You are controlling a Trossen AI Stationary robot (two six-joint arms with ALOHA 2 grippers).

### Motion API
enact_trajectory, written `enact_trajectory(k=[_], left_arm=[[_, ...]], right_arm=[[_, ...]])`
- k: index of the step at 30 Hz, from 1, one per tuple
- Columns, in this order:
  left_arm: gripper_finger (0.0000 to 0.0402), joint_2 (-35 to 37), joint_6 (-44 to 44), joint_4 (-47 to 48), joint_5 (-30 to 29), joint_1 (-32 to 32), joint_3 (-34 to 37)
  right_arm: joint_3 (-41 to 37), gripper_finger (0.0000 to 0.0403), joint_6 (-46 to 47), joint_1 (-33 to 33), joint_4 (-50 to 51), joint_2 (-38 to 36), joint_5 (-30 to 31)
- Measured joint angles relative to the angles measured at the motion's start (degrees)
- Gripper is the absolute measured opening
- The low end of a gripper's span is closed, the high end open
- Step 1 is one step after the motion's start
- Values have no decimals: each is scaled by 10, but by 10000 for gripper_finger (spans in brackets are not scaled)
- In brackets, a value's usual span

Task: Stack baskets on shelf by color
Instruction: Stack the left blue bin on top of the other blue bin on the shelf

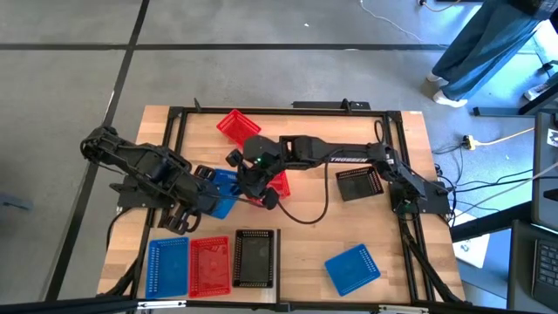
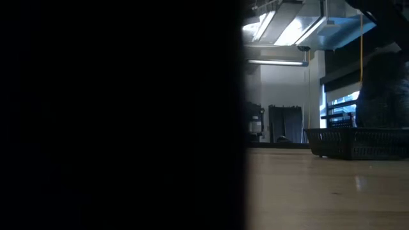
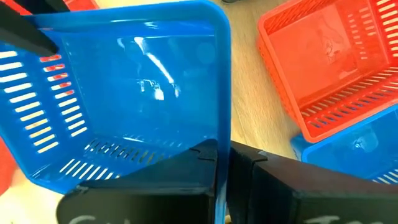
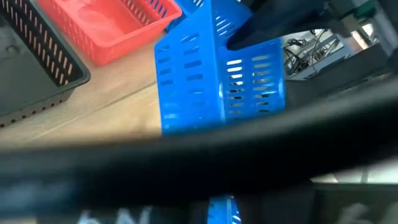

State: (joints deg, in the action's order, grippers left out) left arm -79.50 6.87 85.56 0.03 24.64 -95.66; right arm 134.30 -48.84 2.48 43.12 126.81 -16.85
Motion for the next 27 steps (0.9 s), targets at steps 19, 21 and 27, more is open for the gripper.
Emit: enact_trajectory(k=[19,21,27], left_arm=[[3,-9,6,-8,-29,-5,0],[10,-15,30,-8,-38,-6,0],[51,-29,50,-12,-62,-10,0]], right_arm=[[-1,2,-28,0,22,1,2],[-1,2,-28,0,27,1,3],[-1,1,-28,0,29,2,35]])
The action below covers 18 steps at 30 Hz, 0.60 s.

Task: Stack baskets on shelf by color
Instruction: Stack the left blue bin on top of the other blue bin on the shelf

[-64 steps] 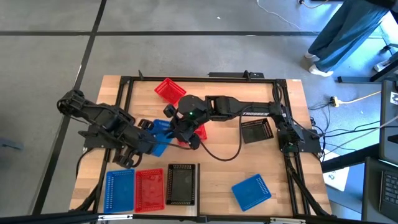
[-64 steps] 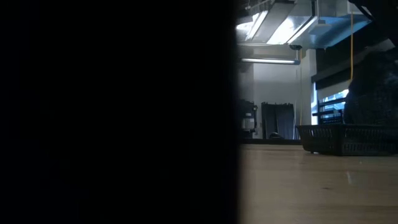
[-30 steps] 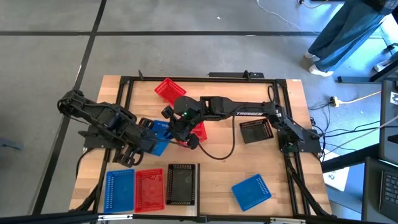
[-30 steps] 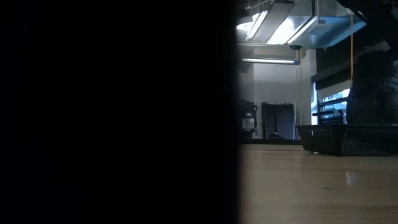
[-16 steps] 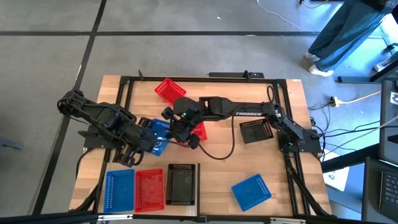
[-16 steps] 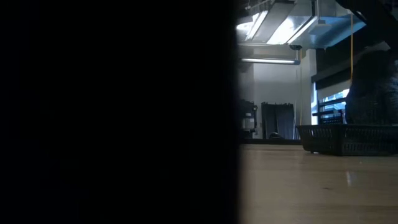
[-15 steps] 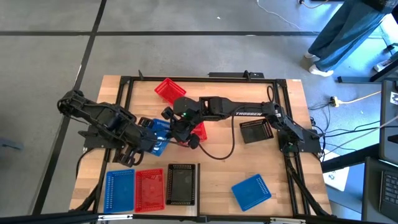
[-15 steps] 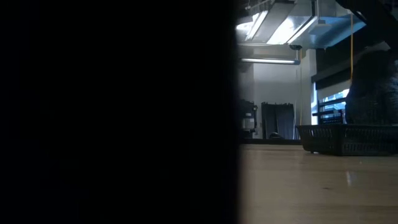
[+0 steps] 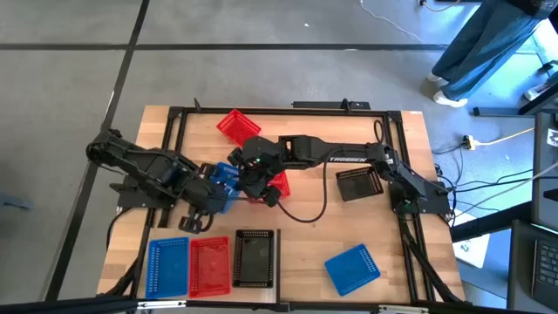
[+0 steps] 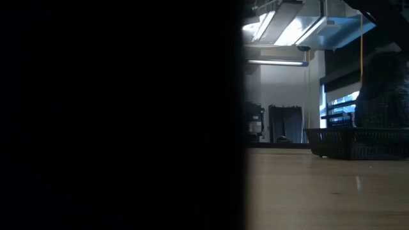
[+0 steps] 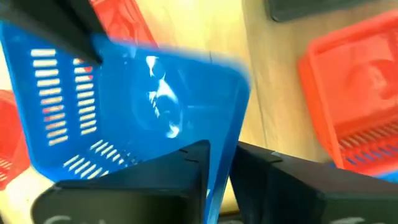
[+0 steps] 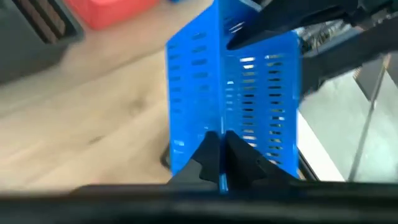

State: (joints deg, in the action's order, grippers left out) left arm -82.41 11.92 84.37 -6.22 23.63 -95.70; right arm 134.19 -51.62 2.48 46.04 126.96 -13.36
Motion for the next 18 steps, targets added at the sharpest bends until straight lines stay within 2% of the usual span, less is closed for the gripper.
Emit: enact_trajectory(k=[4,12,18], left_arm=[[63,-7,2,-3,-6,-2,0],[60,-4,26,-18,-5,-9,0],[60,-1,75,-15,-49,-8,0]], right_arm=[[0,1,1,0,16,0,37],[0,0,0,2,51,0,86],[1,0,-1,1,65,0,126]])
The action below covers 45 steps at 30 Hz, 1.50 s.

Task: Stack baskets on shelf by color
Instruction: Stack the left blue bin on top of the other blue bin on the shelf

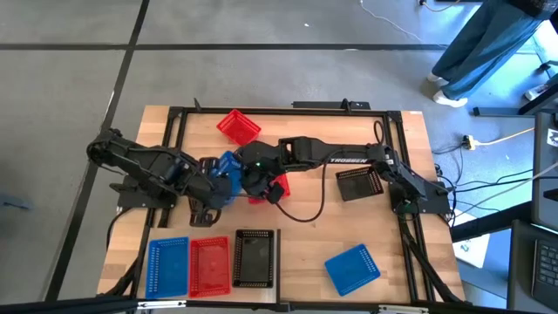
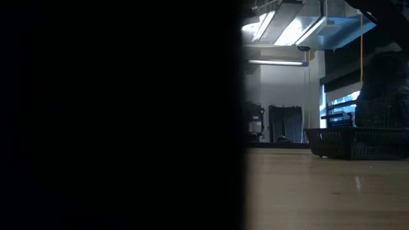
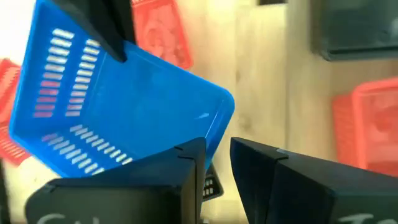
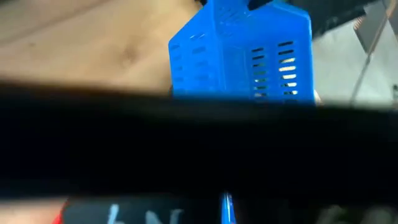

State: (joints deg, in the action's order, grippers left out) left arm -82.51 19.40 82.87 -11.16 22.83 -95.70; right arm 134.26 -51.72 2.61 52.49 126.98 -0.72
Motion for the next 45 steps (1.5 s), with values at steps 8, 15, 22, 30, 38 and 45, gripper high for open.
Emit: enact_trajectory(k=[8,15,22,30,38,45], left_arm=[[60,0,65,1,-37,-6,0],[60,1,154,19,-130,-37,1],[59,18,181,39,-192,-56,3],[59,30,178,36,-207,-57,3],[59,32,156,48,-85,-46,0],[60,18,156,55,4,-44,61]], right_arm=[[0,0,5,-1,27,-2,98],[1,0,5,3,41,-2,179],[3,0,5,19,59,-4,228],[3,0,7,25,48,-5,230],[0,0,2,21,34,-5,216],[-5,0,-22,22,64,2,220]])
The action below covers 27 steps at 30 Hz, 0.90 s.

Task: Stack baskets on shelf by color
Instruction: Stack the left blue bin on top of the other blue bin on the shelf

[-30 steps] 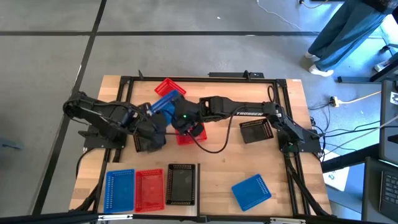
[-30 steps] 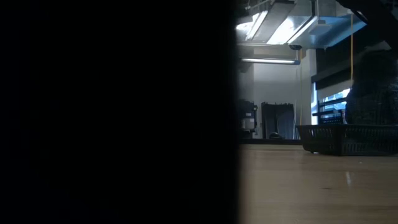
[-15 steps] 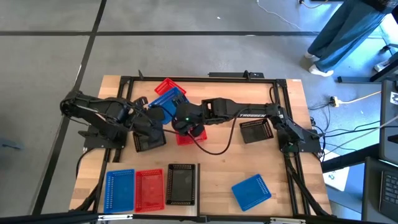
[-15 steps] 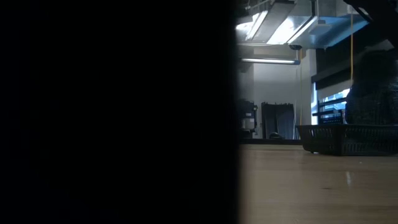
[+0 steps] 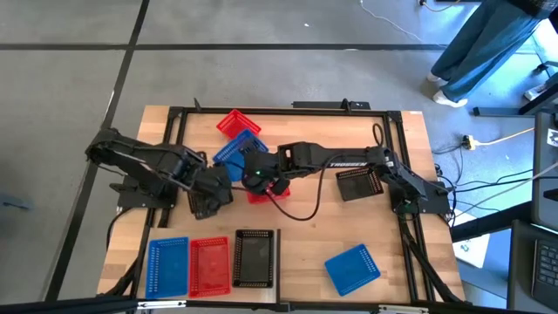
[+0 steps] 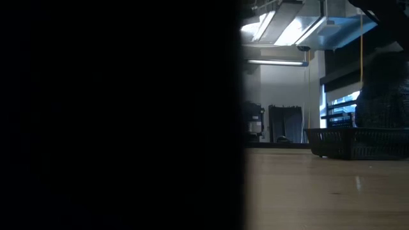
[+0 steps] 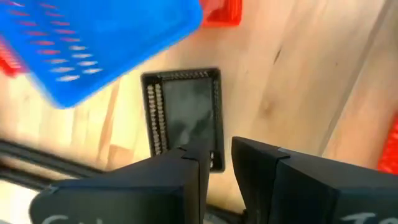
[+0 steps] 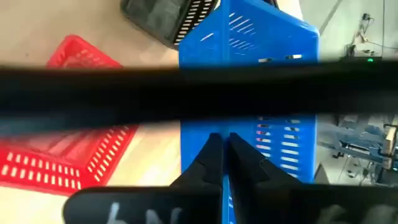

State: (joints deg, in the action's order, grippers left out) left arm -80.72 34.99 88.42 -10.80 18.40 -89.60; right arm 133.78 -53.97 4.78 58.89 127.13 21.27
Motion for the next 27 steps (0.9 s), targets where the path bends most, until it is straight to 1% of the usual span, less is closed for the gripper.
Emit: enact_trajectory(k=[4,14,20,24,27], left_arm=[[60,0,-7,-16,46,4,20],[60,-1,-36,-12,197,3,23],[60,1,-24,-12,242,9,25],[60,20,5,-8,293,25,24],[60,28,11,-11,316,38,25]], right_arm=[[0,0,0,0,7,0,9],[2,0,8,-1,1,-2,16],[3,0,8,-1,3,-3,17],[4,0,9,-1,8,-3,18],[4,0,8,-1,9,-4,36]])
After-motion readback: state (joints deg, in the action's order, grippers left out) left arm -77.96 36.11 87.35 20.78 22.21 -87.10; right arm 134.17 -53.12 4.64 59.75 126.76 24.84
